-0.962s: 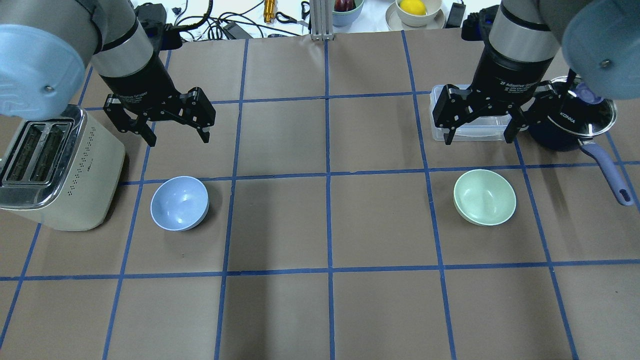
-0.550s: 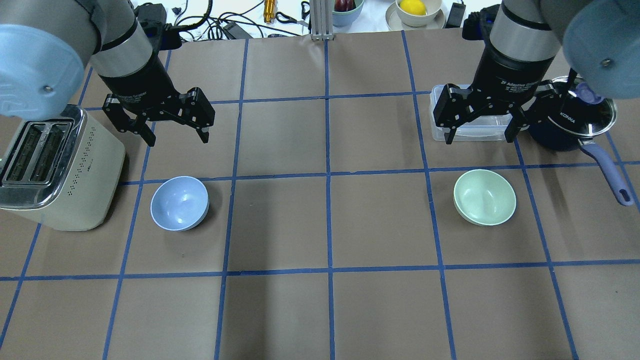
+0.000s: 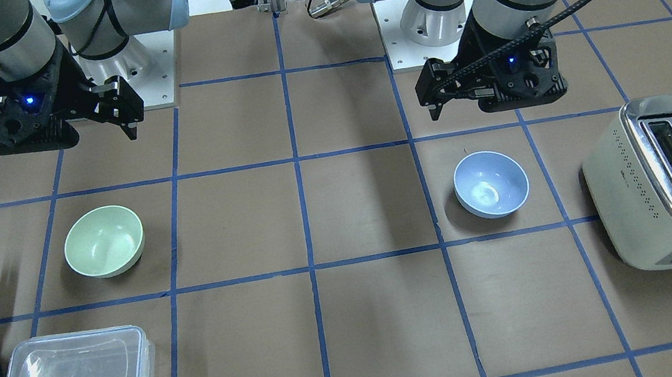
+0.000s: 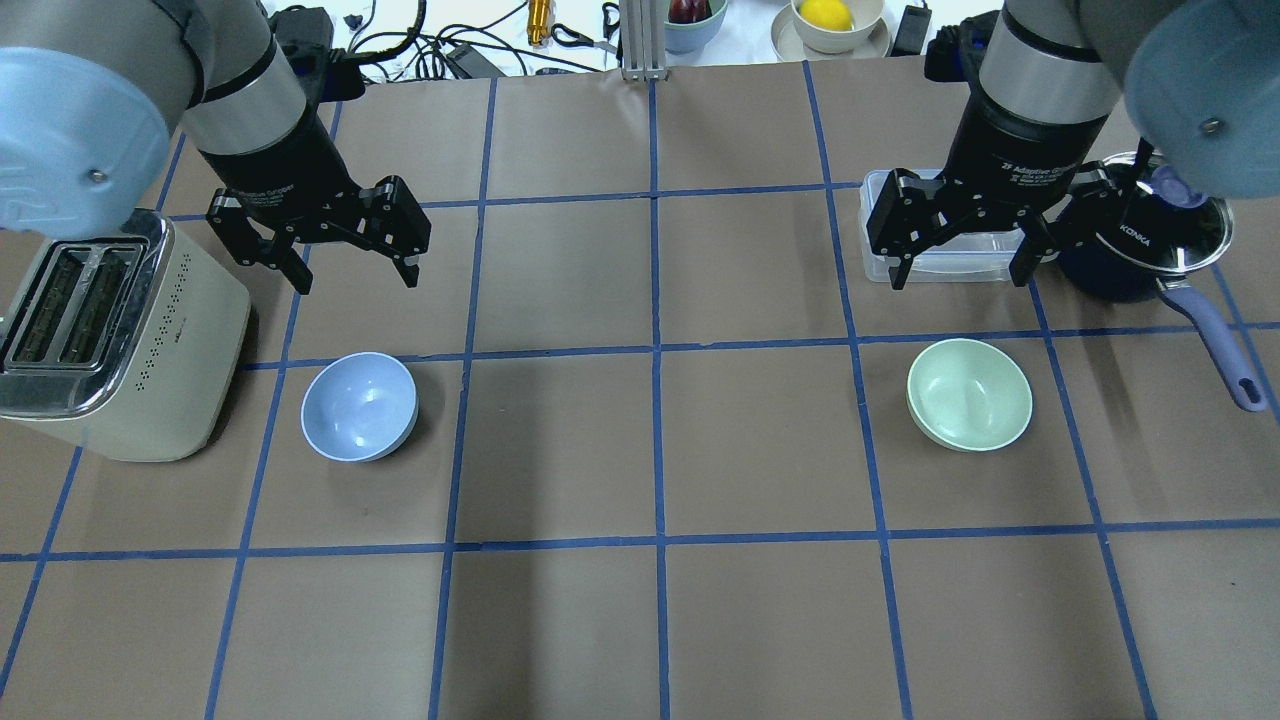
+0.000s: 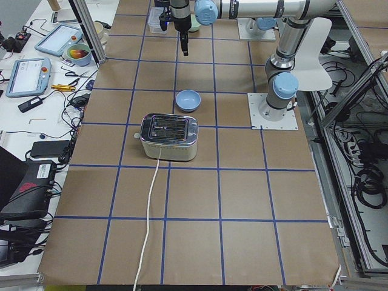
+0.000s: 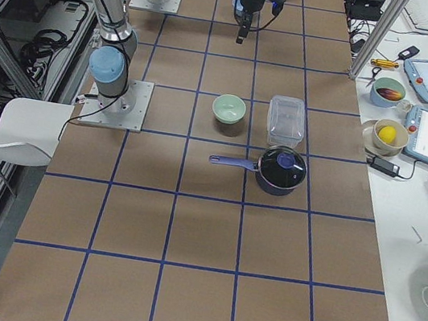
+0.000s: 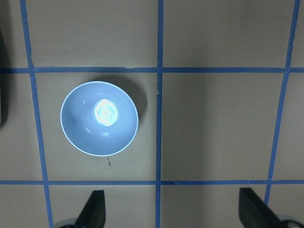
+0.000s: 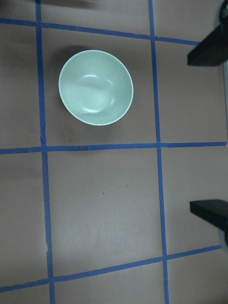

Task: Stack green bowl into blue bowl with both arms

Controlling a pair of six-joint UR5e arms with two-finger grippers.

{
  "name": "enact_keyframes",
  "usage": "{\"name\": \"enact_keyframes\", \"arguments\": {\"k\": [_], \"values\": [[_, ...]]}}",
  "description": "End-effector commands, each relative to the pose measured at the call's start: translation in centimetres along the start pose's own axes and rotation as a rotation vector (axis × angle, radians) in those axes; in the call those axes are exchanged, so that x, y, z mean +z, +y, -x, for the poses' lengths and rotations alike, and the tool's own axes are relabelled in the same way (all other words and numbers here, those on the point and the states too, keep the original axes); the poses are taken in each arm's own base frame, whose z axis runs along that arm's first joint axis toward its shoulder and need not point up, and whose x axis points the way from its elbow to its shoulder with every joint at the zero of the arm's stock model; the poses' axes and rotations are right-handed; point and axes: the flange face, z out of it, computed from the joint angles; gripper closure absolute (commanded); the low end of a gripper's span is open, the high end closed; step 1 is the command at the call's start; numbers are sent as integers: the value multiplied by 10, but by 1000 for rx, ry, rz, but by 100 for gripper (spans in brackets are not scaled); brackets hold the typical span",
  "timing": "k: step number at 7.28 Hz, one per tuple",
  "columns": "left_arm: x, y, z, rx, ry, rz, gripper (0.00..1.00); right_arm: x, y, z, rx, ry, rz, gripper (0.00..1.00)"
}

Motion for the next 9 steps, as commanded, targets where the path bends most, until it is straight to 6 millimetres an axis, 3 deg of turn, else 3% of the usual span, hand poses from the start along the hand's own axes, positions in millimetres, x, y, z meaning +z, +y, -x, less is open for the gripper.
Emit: {"name": "enact_keyframes", "arguments": {"k": [1, 3, 5, 8, 9], "values": [[3, -3, 6, -11, -3, 7, 0, 3, -2, 0, 1, 1, 5, 0], [9, -9, 13, -24, 0, 13, 0, 2, -2, 1, -1, 1, 0, 0], [31, -18, 55, -100, 18, 47, 0, 3, -2, 1, -1, 1, 1, 0], [91, -25, 80, -154, 14, 36, 0, 8, -6, 1, 2, 4, 18, 0], [112, -24, 102, -198, 24, 63, 0, 9, -6, 1, 2, 4, 18, 0]]}}
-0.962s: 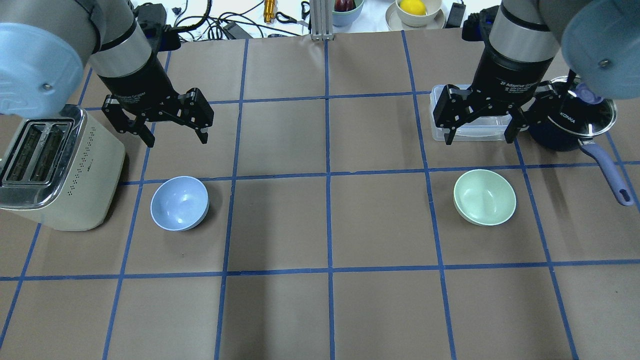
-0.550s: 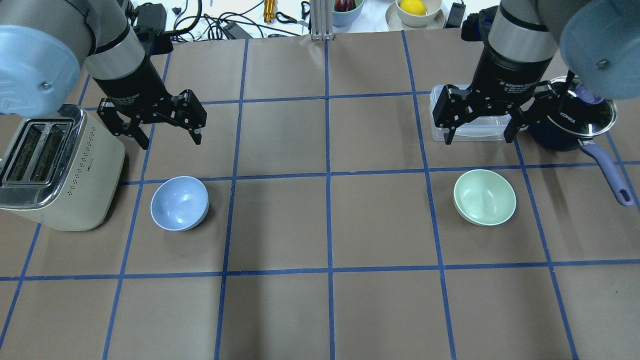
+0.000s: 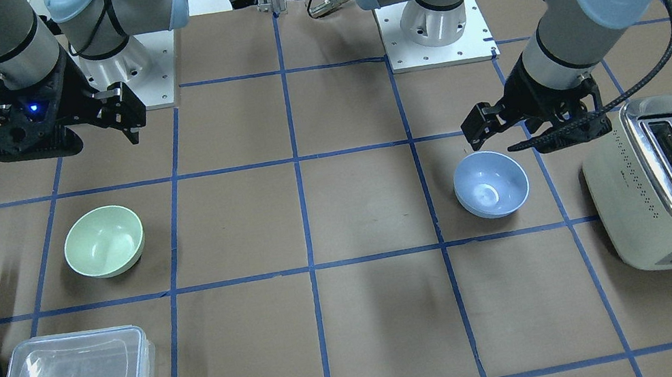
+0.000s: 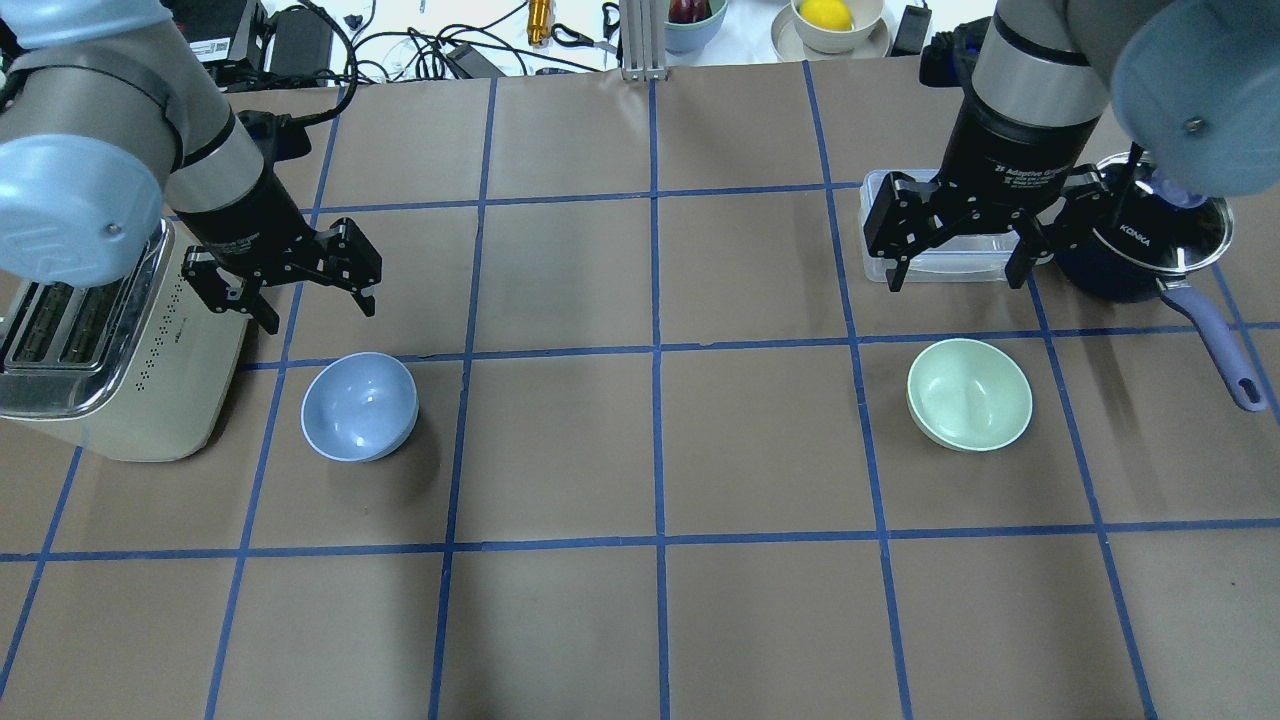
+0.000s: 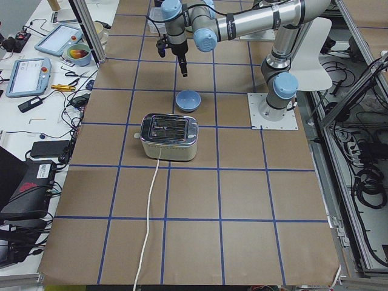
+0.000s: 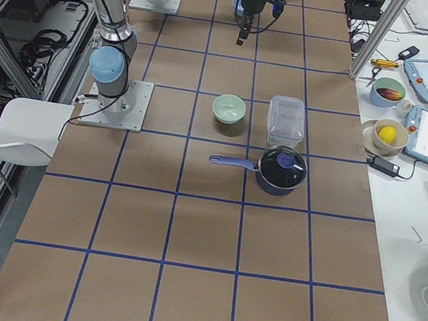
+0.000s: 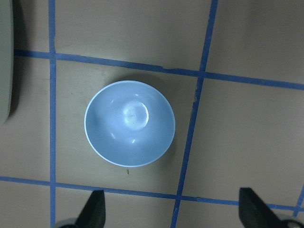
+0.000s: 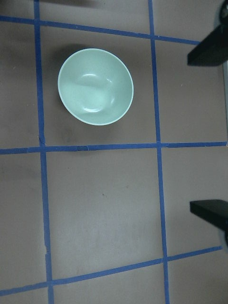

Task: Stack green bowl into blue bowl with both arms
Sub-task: 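Lower the left gripper onto the rim of the light blue bowl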

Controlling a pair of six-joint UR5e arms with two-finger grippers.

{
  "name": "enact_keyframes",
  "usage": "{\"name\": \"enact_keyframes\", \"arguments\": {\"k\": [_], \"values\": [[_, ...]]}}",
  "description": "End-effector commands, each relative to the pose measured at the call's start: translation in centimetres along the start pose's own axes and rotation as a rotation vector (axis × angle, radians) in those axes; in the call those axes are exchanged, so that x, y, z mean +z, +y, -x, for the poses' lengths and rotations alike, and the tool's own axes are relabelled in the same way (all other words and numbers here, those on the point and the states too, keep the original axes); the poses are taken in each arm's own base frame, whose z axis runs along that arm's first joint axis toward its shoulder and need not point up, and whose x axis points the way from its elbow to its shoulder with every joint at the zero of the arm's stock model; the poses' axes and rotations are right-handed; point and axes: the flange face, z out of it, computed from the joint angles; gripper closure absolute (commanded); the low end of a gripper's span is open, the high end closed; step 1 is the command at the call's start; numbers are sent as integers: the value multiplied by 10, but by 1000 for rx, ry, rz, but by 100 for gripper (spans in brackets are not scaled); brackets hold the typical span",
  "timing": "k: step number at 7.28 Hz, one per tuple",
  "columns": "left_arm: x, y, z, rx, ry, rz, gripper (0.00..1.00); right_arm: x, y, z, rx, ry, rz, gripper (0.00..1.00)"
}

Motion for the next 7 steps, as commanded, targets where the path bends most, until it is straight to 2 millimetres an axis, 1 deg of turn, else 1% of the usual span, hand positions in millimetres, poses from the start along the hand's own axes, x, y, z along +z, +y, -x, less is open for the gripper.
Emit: {"name": "enact_keyframes", "arguments": {"k": [1, 3, 4, 5, 6, 7], "values": [[45, -8, 38, -76, 11, 30, 0, 3, -1, 0, 2, 0, 2, 0], [84, -13, 46, -61, -14, 19, 0, 7, -4, 0, 4, 0, 7, 0], [100, -15, 56, -51, -13, 51, 0, 7, -4, 0, 5, 2, 10, 0], [111, -17, 62, -20, -7, 75, 0, 8, -5, 0, 5, 1, 10, 0], [122, -22, 64, -13, -6, 86, 0, 9, -4, 0, 5, 1, 16, 0], [134, -25, 66, 15, -12, 111, 2, 9, -5, 0, 7, 2, 11, 0]]}}
